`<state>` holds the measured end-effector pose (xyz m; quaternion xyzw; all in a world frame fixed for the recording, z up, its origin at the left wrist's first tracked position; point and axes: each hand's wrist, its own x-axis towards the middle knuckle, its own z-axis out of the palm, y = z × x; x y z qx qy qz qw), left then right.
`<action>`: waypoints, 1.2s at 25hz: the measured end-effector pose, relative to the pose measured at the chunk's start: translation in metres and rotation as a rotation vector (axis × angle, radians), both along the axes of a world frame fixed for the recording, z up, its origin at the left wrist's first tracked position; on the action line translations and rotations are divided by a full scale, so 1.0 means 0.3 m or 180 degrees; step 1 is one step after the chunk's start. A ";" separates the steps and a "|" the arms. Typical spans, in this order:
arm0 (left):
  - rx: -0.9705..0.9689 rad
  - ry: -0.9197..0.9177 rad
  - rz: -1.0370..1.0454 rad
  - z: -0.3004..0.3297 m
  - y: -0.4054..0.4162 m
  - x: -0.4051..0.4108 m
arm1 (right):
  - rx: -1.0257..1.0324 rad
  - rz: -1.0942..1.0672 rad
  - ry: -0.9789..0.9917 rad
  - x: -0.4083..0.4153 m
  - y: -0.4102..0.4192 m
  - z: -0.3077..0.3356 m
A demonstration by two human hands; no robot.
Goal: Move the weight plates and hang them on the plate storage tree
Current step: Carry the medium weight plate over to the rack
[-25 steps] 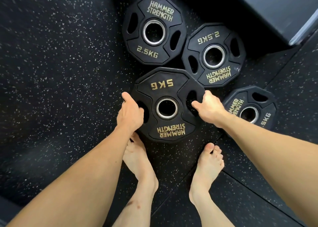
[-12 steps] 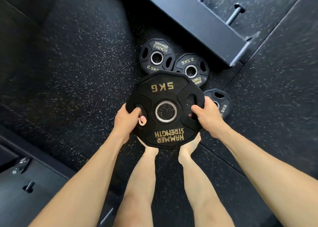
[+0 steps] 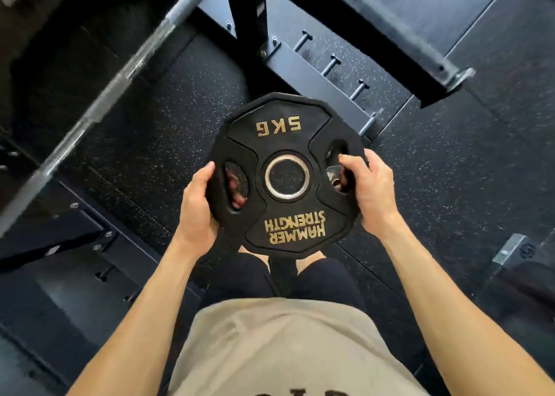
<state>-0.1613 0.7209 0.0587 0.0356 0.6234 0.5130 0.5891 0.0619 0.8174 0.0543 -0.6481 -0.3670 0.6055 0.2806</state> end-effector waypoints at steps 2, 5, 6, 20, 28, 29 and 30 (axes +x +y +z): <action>0.0251 0.0207 0.0133 0.128 -0.058 0.023 | 0.0052 -0.0076 0.0058 -0.009 -0.027 0.127; 0.0529 0.0576 0.0356 0.275 -0.140 0.034 | 0.0267 0.0027 0.0252 -0.038 -0.079 0.273; 0.0608 0.0645 0.0457 0.313 -0.166 0.033 | 0.0336 0.0106 0.0317 -0.047 -0.090 0.307; 0.0580 0.1079 0.3633 0.580 -0.827 0.560 | 0.0545 0.3246 0.0991 -0.156 -0.359 0.594; 0.0282 0.1487 0.5555 0.651 -1.421 0.939 | 0.0383 0.5042 0.1350 -0.199 -1.081 0.674; 0.0224 0.1540 0.5730 0.653 -1.519 0.979 | 0.0302 0.5205 0.1407 -0.192 -1.203 0.670; 0.0180 0.1624 0.5863 0.654 -1.624 1.015 | 0.0225 0.5338 0.1455 -0.183 -1.328 0.662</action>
